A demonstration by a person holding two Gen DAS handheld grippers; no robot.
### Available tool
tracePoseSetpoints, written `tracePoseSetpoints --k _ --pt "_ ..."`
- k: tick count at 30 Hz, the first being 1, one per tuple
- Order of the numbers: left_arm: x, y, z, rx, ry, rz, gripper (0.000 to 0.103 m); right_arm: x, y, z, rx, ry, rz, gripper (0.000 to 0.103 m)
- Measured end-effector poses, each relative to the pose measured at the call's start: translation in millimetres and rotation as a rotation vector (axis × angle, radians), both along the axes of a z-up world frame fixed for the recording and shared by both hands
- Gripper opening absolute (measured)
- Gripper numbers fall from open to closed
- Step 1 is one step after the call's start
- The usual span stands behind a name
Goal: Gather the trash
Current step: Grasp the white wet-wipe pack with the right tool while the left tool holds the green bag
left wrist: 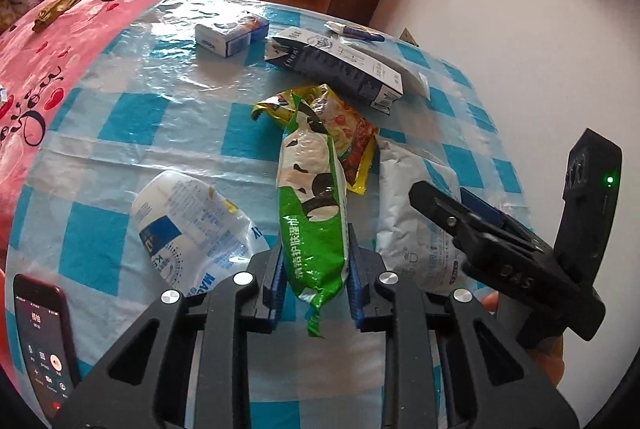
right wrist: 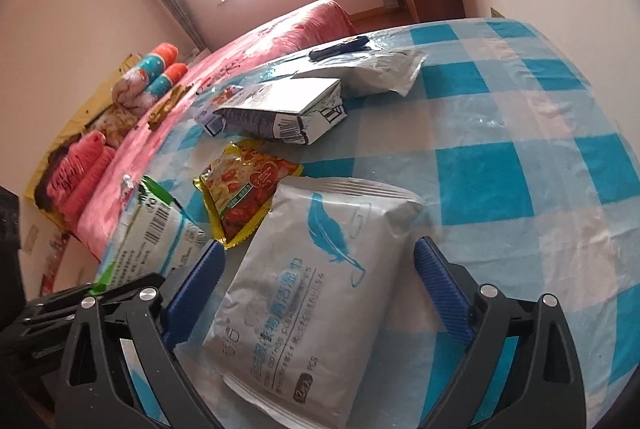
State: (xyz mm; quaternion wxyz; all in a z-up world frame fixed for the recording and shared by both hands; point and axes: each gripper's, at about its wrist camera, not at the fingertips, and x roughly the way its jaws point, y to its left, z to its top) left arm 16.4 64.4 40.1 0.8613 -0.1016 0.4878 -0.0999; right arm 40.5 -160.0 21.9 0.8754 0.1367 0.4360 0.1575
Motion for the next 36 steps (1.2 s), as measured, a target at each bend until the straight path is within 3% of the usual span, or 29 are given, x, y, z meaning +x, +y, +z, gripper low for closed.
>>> tracePoseSetpoints --k 8,13,20,28,33,36 --pt "-6.1 3.6 4.9 -0.039 -0.026 -0.007 0.026 6.4 24.6 -3.9 -0.174 -0.007 0.027 0.096" --pt "-15.5 13.1 12.0 -0.081 -0.056 -0.01 0.026 7.3 29.6 -5.6 -0.212 -0.005 0.043 0.096" --pt "-23.6 24.4 4.0 -0.142 -0.051 -0.027 0.026 4.0 41.0 -5.4 -0.286 -0.014 0.06 0.088" --pt "-25.9 21.5 -1.5 -0.13 -0.074 -0.058 0.027 -1.0 38.6 -4.9 -0.282 -0.021 0.079 0.083" --pt "-21.2 13.8 -10.2 -0.12 -0.061 -0.078 0.037 -8.0 32.5 -3.2 -0.247 -0.025 0.089 0.08" --pt "-17.1 7.6 -12.9 -0.1 -0.072 -0.077 0.038 -13.6 28.1 -2.2 -0.221 -0.027 0.08 0.079"
